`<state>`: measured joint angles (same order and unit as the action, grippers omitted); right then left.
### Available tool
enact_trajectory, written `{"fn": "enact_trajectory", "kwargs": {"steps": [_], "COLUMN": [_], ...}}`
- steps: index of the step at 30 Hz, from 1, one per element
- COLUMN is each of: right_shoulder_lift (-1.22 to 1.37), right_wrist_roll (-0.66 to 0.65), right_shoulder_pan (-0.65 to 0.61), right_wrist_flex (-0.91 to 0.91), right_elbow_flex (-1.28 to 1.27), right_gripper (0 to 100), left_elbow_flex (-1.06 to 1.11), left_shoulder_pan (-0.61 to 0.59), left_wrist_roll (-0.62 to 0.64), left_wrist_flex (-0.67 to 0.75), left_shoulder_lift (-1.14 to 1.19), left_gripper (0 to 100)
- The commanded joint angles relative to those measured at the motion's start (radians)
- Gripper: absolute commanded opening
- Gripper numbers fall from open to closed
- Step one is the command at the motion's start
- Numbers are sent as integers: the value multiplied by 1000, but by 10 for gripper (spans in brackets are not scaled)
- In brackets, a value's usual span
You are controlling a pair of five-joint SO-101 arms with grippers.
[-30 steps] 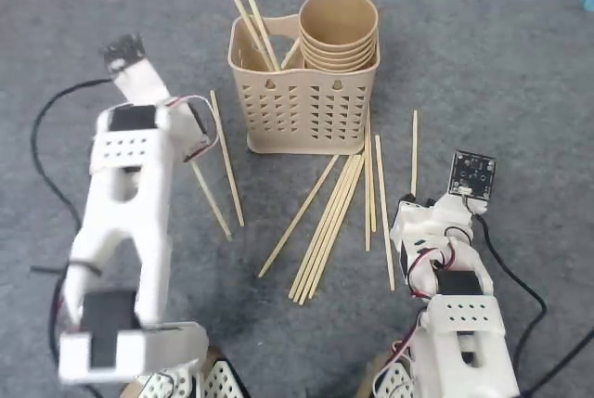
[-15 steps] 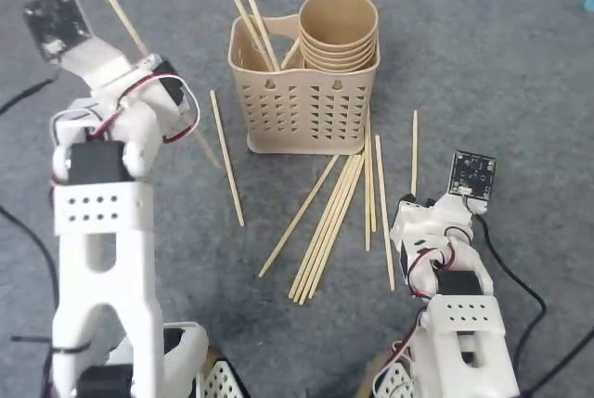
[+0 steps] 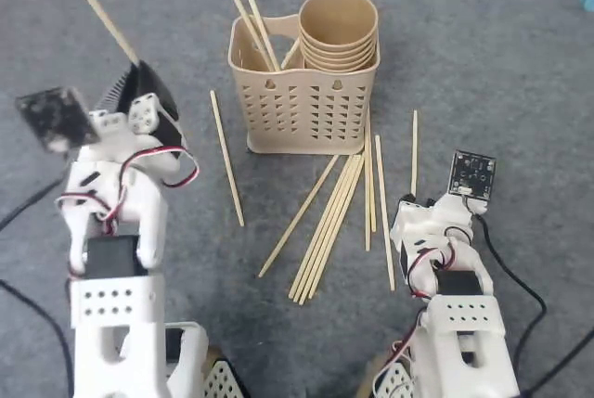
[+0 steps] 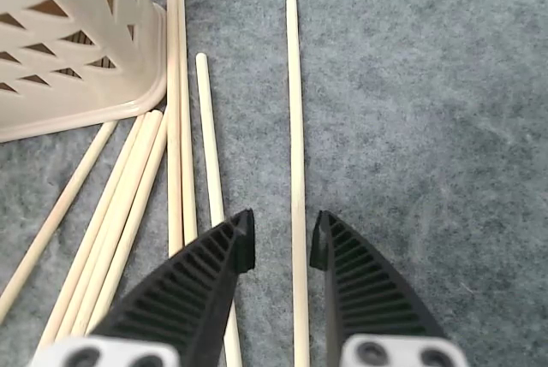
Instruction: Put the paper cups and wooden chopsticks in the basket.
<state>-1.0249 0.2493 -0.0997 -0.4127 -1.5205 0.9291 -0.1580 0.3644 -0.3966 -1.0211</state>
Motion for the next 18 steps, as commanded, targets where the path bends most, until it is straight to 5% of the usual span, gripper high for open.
{"fn": "enact_trajectory", "kwargs": {"steps": [1, 18], "right_shoulder_lift": [-31, -28], "right_wrist_roll": [-14, -14], "right_shoulder_pan": [12, 13], "right_wrist_flex": [21, 21], "right_elbow_flex": [3, 3], "right_gripper": [117, 116], "left_elbow_flex": [-16, -406], "left_shoulder_pan": [23, 290], "left_wrist_roll": [-9, -11], "left_wrist_flex": [114, 318], "left_shoulder_lift": [-43, 157], "left_gripper": [12, 12]}}
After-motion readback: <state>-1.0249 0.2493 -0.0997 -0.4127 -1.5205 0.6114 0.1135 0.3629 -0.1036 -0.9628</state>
